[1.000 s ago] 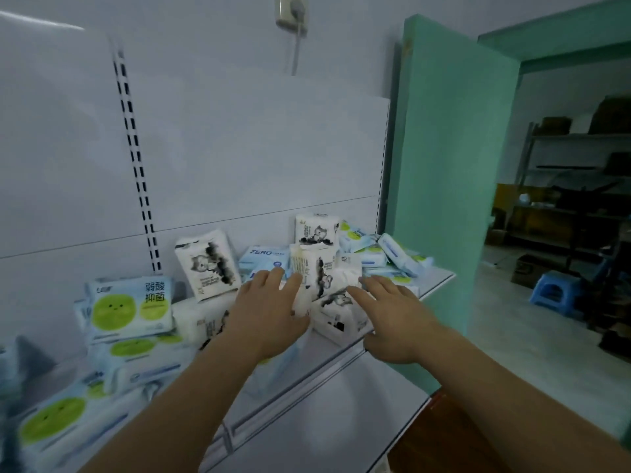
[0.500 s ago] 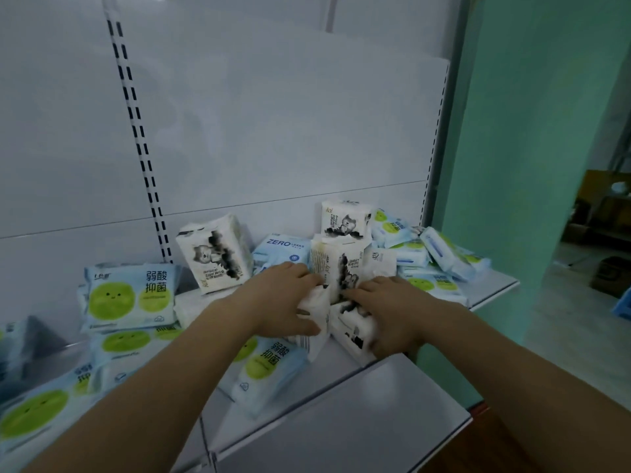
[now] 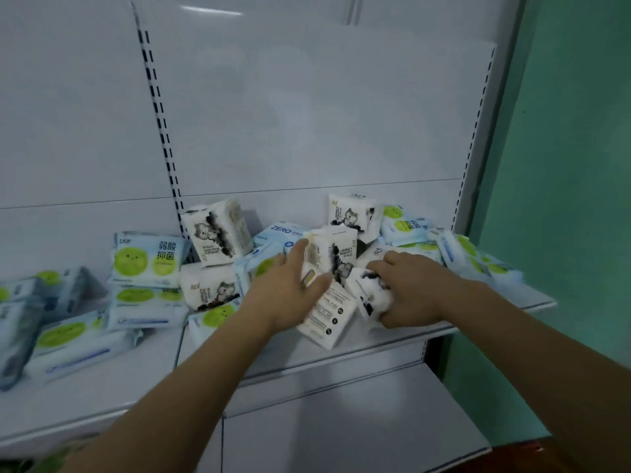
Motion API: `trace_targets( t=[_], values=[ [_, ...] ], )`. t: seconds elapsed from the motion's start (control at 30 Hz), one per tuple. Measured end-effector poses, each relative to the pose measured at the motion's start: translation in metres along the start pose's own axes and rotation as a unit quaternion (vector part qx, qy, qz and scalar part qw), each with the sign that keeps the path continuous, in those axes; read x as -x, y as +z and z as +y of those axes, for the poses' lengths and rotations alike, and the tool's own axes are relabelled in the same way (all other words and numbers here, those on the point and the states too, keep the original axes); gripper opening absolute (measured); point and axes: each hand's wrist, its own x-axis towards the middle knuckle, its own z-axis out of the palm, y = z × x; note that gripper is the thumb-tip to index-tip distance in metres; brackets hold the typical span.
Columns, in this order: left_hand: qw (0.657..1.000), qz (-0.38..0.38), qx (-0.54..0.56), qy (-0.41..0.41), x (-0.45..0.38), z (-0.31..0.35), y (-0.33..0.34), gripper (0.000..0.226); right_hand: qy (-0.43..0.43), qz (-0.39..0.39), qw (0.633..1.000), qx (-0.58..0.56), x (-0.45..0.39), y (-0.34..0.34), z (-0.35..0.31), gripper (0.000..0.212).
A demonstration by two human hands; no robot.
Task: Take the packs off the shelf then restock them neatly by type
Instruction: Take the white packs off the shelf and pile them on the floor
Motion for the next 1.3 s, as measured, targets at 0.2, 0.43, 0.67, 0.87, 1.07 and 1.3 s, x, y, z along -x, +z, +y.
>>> trace_targets(
  t=[0.2, 0.43, 0.67, 0.87, 1.07, 1.3],
  values=[
    [0.983, 0.109, -0.101, -0.110, 0.017, 0.015, 0.022, 0.050, -0.061, 0.053, 0.997, 0.002, 0.002, 0.032, 0.000, 0.096],
    [0.969, -0.014, -0.225, 0.101, 0.028, 0.017, 0.016, 0.086, -0.090, 0.054, 0.994, -0.017, -0.003, 0.045, 0.009, 0.102],
    [0.918, -0.114, -0.355, 0.137, 0.019, 0.018, -0.007, 0.095, -0.096, 0.046, 0.994, -0.026, 0.002, 0.041, 0.007, 0.094],
    [0.952, -0.067, -0.291, 0.069, 0.025, 0.024, -0.027, 0.102, -0.106, 0.063, 0.985, -0.119, 0.000, 0.008, 0.006, 0.097],
    [0.963, -0.037, -0.268, 0.016, 0.055, 0.017, -0.062, 0.105, -0.164, 0.133, 0.971, -0.108, -0.013, -0.020, -0.027, 0.091],
    [0.963, -0.006, -0.262, -0.063, 0.123, -0.032, -0.114, 0.106, -0.241, 0.137, 0.956, -0.092, -0.028, -0.043, -0.124, 0.097]
  ],
)
